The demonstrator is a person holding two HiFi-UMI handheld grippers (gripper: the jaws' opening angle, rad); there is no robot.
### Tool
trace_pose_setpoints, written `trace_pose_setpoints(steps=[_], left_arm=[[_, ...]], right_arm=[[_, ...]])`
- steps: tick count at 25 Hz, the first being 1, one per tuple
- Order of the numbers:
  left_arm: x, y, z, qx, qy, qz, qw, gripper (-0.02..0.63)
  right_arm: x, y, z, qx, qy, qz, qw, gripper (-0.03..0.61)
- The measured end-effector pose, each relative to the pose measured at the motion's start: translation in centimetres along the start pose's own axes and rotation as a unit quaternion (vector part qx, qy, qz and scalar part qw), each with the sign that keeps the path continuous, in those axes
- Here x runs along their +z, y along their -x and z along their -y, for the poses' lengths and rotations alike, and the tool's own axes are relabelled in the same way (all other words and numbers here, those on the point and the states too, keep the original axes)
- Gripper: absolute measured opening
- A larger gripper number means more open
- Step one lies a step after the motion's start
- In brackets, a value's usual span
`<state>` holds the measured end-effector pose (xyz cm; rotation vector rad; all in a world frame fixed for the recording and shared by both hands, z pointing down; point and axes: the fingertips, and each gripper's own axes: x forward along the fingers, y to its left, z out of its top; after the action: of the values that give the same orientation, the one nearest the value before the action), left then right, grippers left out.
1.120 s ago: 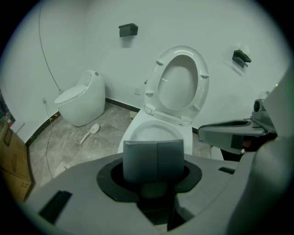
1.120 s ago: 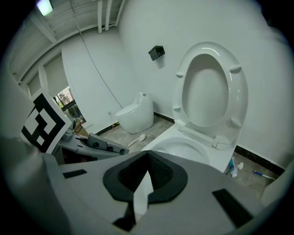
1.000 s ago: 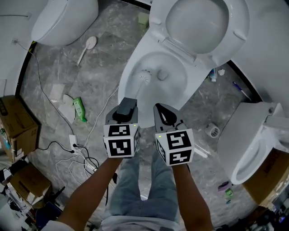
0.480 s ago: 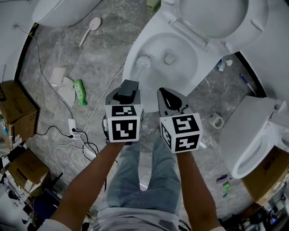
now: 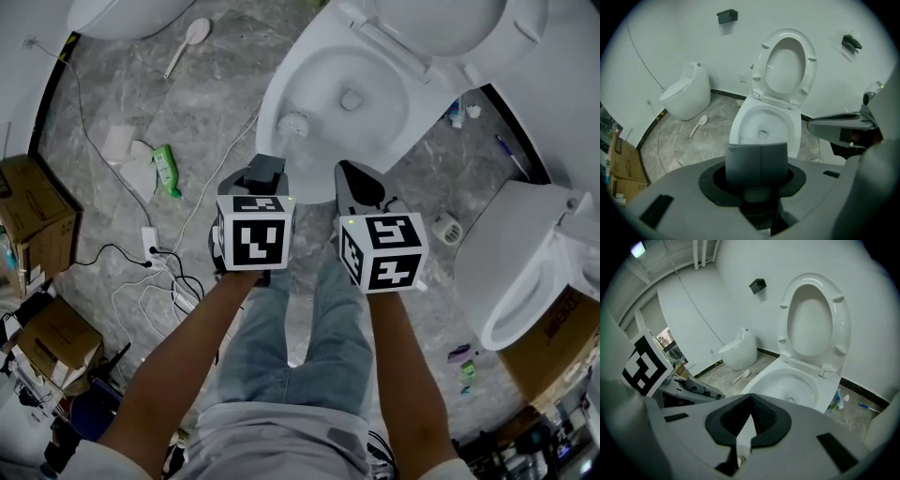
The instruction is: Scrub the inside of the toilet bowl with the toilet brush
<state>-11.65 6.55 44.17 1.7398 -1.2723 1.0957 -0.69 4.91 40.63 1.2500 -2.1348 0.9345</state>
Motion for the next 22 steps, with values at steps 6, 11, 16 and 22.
trace_pose_setpoints(steps=[6, 11, 16, 22], left_arm=[[-1.5, 0.8, 0.1, 0.000, -0.001, -0.022, 0.9997, 0.156], [-2.7, 1.2, 0.6, -0.003, -0.001, -0.041, 0.9992, 0.156], [-3.8, 1.3, 1.2, -0.014, 0.008, -0.055, 0.9983, 0.156], [-4.4, 1.8, 2.4, -0.029, 0.023, -0.070, 0.9969, 0.156]], right_arm=[[-0.6, 1.2, -0.3, -0.005, 0.001, -0.008, 1.000, -0.002], [-0.8, 1.8, -0.5, -0.005, 0.004, -0.014, 1.000, -0.002], [-1.0, 2.0, -0.7, -0.002, 0.002, -0.021, 1.000, -0.002], [-0.5, 2.3, -0.7, 0.001, -0.001, -0.022, 1.000, -0.002]])
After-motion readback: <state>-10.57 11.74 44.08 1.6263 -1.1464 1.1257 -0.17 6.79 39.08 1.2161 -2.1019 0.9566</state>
